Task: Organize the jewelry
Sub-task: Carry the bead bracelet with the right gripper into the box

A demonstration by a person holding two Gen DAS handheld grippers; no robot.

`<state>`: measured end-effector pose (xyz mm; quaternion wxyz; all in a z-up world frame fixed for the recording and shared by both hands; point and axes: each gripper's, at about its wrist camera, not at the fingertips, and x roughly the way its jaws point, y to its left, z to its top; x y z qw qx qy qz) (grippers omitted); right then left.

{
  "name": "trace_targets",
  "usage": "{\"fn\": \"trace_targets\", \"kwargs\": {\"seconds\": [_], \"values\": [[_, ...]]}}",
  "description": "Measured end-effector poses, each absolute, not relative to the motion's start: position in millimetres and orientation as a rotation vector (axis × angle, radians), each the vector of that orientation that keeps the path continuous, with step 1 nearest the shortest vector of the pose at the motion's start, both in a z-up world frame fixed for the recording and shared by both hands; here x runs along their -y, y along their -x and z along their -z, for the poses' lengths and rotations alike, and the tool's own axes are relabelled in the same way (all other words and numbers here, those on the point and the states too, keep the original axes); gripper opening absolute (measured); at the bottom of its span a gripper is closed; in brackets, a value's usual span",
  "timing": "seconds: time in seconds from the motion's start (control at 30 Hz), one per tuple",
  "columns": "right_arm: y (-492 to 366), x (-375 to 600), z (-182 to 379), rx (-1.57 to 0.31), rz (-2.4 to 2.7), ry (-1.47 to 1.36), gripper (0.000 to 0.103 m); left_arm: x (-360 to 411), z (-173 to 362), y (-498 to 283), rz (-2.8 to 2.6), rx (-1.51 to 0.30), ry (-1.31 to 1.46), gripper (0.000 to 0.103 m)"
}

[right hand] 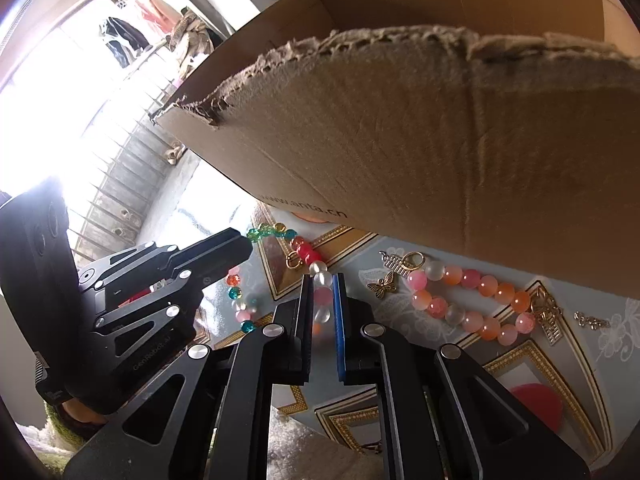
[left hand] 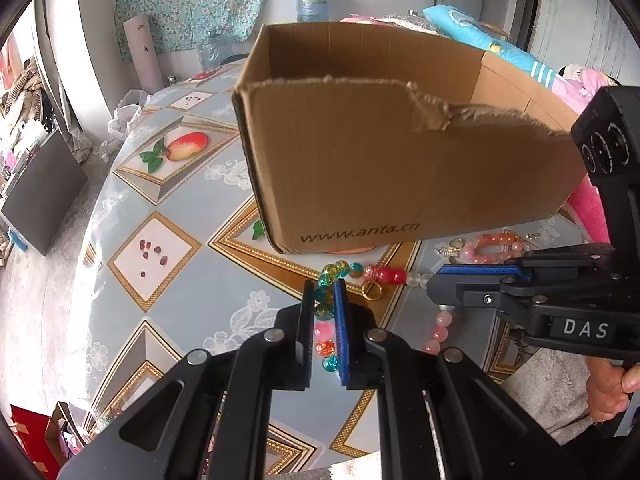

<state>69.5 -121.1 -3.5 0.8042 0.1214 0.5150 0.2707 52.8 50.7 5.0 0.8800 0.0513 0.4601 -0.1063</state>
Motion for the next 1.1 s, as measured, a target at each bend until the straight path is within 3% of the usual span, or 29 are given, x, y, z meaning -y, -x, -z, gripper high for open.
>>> {"fn": "trace_targets", "kwargs": {"seconds": [0.3,0.73,0.9,1.1], "values": [[-56.2,149.9,-20.4,-1.059,-0.635,-0.300,0.007,-48.5,-55.8,-35.3,0.266,-0.893,-0.058,0.009],[-72.7,178.1,-124.4,-0.810,-0.721,-0.216,0.007,-31.1,-174.3,-52.3,0.396,-0.665,-0.068,0.009],[-127.0,172.4,-121.3,-0.892,-0.700,-0.208,0.008,-19.4,-174.5,-112.2,0.401,-0.689,-0.106,0.009],[-192.0,149.9,-65.7,-1.172,-0.684,-0.221,0.008,-13.2,-127.4,-176.5,0.374,-0.847,-0.169,0.009]]}}
